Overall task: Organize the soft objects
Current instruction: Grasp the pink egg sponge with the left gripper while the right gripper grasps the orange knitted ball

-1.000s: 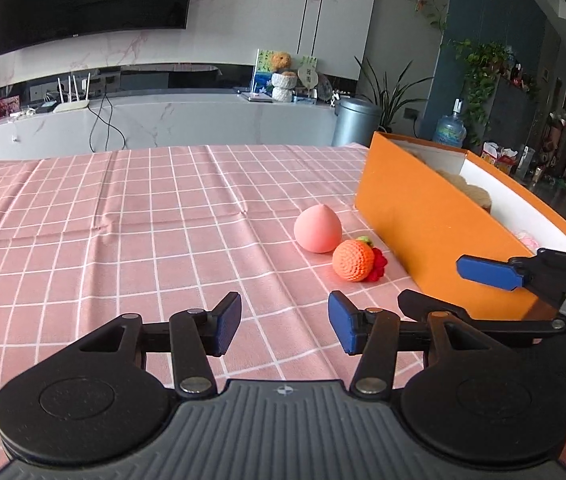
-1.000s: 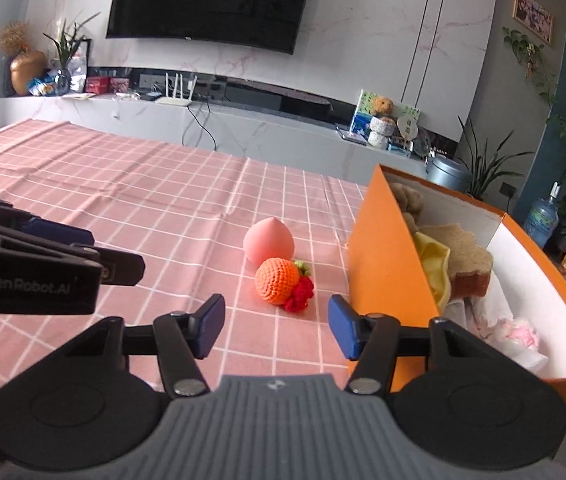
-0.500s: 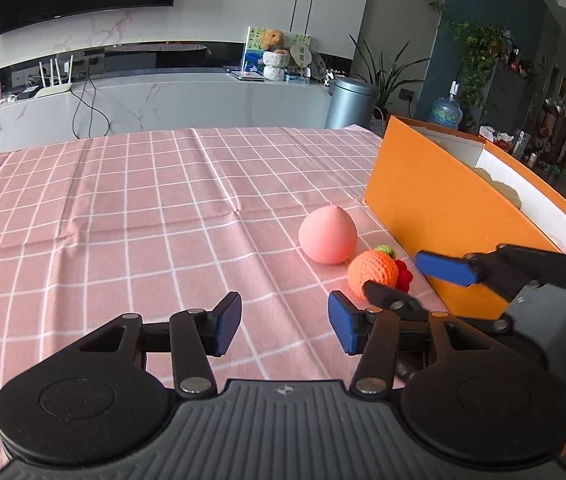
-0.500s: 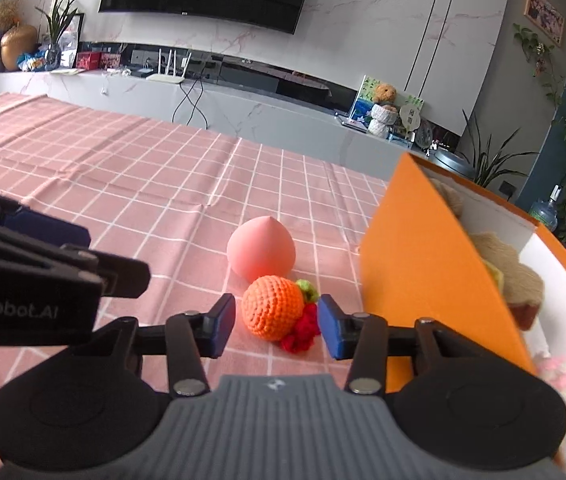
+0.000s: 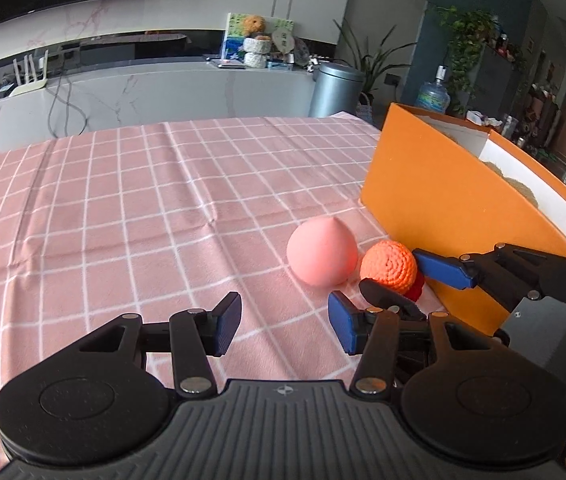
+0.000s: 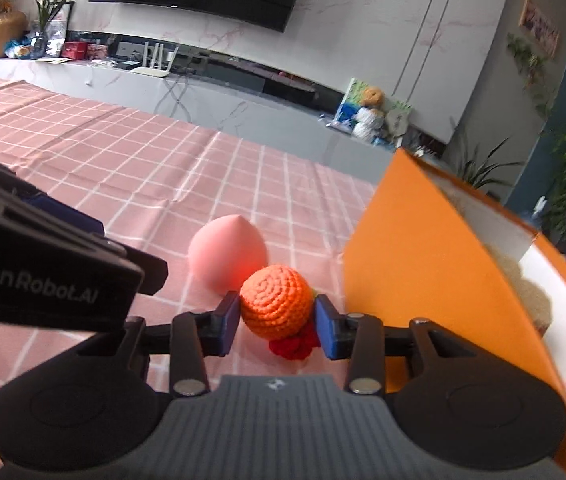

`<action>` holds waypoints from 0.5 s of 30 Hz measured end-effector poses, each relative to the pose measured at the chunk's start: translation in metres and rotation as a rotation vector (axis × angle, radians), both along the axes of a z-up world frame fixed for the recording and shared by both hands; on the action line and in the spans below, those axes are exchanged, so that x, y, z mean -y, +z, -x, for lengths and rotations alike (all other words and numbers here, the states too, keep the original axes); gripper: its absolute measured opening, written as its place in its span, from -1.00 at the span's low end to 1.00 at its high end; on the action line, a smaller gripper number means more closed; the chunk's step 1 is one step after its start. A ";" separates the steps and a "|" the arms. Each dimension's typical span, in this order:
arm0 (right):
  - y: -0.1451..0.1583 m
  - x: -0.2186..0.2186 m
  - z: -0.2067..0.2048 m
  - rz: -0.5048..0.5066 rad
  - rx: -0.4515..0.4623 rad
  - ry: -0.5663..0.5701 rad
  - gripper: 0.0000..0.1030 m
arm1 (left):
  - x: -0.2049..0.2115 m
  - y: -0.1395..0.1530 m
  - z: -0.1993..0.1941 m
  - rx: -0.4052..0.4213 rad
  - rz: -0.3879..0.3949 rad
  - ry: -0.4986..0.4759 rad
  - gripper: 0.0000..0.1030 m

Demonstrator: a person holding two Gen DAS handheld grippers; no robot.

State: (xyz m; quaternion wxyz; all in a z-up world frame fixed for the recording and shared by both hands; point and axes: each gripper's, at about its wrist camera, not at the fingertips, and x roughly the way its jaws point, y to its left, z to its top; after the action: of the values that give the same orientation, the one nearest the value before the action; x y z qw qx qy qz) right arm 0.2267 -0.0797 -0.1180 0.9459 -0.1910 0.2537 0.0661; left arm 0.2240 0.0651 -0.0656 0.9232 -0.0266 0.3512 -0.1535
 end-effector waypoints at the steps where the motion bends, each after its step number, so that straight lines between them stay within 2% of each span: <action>1: 0.000 -0.001 -0.001 0.012 0.006 -0.002 -0.23 | 0.001 0.001 -0.002 0.000 0.008 -0.010 0.15; 5: -0.003 -0.005 -0.003 0.047 0.030 -0.017 -0.23 | 0.007 0.004 -0.015 0.003 0.014 -0.046 0.36; 8: -0.006 -0.004 -0.007 0.033 0.010 -0.024 -0.23 | 0.014 0.005 -0.024 0.008 0.000 -0.076 0.39; 11: -0.002 0.003 -0.008 -0.050 0.005 -0.033 -0.23 | 0.021 0.003 -0.034 0.009 -0.010 -0.093 0.39; 13: -0.001 0.004 -0.010 -0.067 0.004 -0.033 -0.23 | 0.024 0.000 -0.040 0.003 -0.012 -0.104 0.39; 15: -0.002 0.005 -0.011 -0.076 0.007 -0.035 -0.24 | 0.026 -0.003 -0.045 0.000 -0.011 -0.105 0.48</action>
State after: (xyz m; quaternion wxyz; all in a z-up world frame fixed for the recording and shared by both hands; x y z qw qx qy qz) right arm 0.2379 -0.0848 -0.1198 0.9544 -0.1507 0.2509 0.0587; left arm 0.2691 0.0392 -0.0683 0.9141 -0.0030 0.3529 -0.1997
